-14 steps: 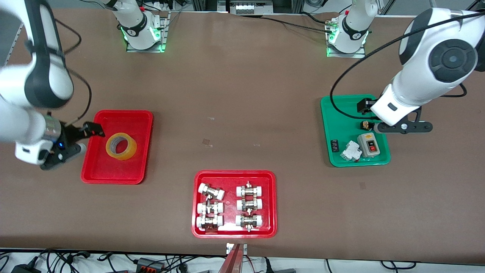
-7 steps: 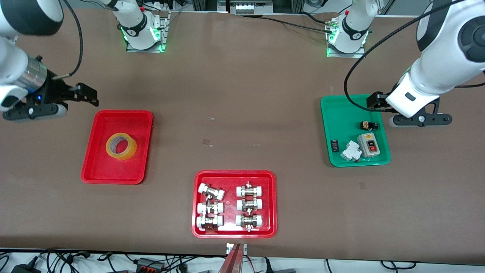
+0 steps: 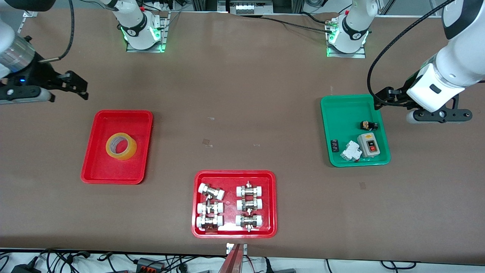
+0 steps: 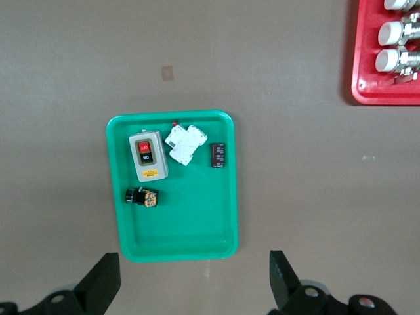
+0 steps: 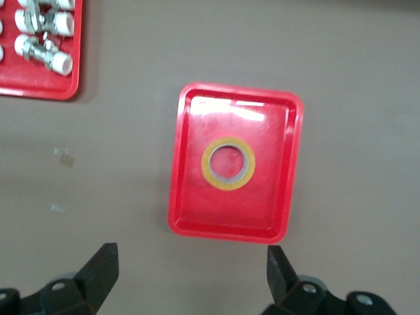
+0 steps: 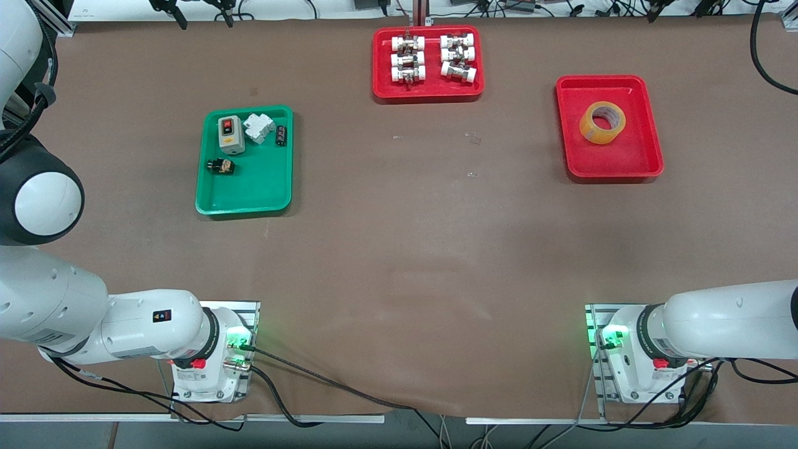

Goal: Left arm passes tape to right arm into tray

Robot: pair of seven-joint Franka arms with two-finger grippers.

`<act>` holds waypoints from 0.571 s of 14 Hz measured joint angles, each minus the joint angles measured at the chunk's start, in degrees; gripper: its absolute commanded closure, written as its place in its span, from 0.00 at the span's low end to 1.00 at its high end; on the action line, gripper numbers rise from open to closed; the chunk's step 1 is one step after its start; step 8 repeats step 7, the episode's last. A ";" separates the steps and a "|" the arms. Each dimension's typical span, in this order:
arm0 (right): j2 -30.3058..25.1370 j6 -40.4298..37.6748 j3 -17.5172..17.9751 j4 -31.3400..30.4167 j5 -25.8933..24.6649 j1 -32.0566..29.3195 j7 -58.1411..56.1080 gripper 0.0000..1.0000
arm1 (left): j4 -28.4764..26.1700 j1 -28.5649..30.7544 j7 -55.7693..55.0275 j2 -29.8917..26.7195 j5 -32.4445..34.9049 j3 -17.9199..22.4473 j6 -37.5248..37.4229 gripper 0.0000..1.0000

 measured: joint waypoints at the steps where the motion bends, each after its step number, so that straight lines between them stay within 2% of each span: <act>1: 0.36 -0.12 -0.02 0.84 -0.07 0.00 0.94 0.00 | 0.00 -0.23 -1.37 0.00 0.00 -0.15 0.01 0.00; 8: 0.67 -3.59 -0.37 1.25 0.25 -0.03 3.08 0.00 | -0.01 -1.02 -2.41 0.05 0.00 -0.31 0.02 0.00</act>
